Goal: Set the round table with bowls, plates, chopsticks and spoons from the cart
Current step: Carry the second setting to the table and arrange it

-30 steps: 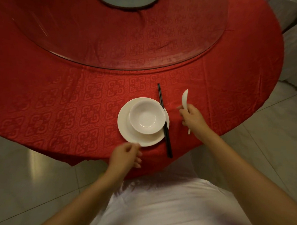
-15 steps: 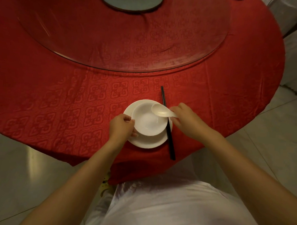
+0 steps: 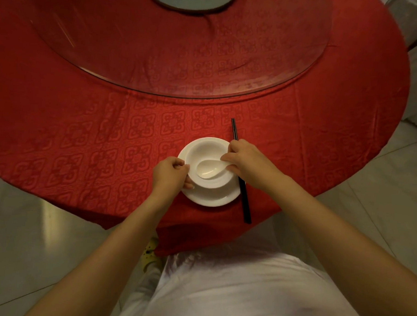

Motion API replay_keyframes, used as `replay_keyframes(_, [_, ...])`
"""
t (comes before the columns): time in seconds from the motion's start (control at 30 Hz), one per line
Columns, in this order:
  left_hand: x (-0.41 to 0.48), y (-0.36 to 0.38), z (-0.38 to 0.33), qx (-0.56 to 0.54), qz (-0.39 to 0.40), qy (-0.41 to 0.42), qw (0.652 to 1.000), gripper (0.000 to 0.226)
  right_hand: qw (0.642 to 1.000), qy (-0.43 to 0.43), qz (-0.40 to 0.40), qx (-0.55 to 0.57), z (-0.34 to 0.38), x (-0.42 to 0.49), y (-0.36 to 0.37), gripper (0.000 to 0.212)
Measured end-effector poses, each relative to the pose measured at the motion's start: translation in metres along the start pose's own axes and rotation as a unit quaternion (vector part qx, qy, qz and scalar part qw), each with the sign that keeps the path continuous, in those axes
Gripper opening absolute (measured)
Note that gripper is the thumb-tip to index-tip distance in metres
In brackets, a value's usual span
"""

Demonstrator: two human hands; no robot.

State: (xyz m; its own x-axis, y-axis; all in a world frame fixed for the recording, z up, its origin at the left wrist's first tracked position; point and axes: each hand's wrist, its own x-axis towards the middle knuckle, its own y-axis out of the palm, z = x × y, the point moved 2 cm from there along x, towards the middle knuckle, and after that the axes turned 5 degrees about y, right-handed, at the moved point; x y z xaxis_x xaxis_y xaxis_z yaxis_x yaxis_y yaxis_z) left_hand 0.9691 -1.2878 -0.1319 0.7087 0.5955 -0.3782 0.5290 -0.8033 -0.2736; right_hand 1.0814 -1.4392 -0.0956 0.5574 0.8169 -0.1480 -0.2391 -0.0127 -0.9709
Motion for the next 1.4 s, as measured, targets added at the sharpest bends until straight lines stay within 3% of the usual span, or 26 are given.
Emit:
replay_keyframes(0.5, [-0.003,-0.002,0.0,-0.006,0.007,0.022,1.0,0.009,0.998,0.023,-0.049,0.006,0.002,0.0,0.006,0.033])
replay_keyframes(0.63, [-0.002,-0.01,0.003,0.025,-0.026,0.041,0.999,0.013,0.991,0.026,-0.12,0.042,0.0,-0.009,0.001,0.03])
replay_keyframes(0.77, [0.003,-0.022,0.01,0.062,-0.062,0.048,0.995,0.018,0.94,0.194,-0.232,0.16,-0.02,-0.036,-0.011,0.009])
replay_keyframes(0.87, [0.005,-0.022,0.016,0.083,-0.06,0.038,0.994,0.019,0.931,0.292,-0.143,0.165,-0.029,-0.057,0.005,0.016])
replay_keyframes(1.0, [0.006,-0.019,0.02,0.094,-0.056,0.025,0.994,0.024,0.933,0.316,-0.03,0.168,-0.015,-0.069,0.028,0.025])
replay_keyframes(1.13, [0.006,-0.018,0.021,0.1,-0.054,0.017,0.993,0.025,0.937,0.311,-0.013,0.156,-0.004,-0.063,0.03,0.033])
replay_keyframes(1.4, [0.005,-0.018,0.019,0.097,-0.051,0.019,0.994,0.024,0.941,0.302,-0.001,0.152,0.001,-0.059,0.028,0.028])
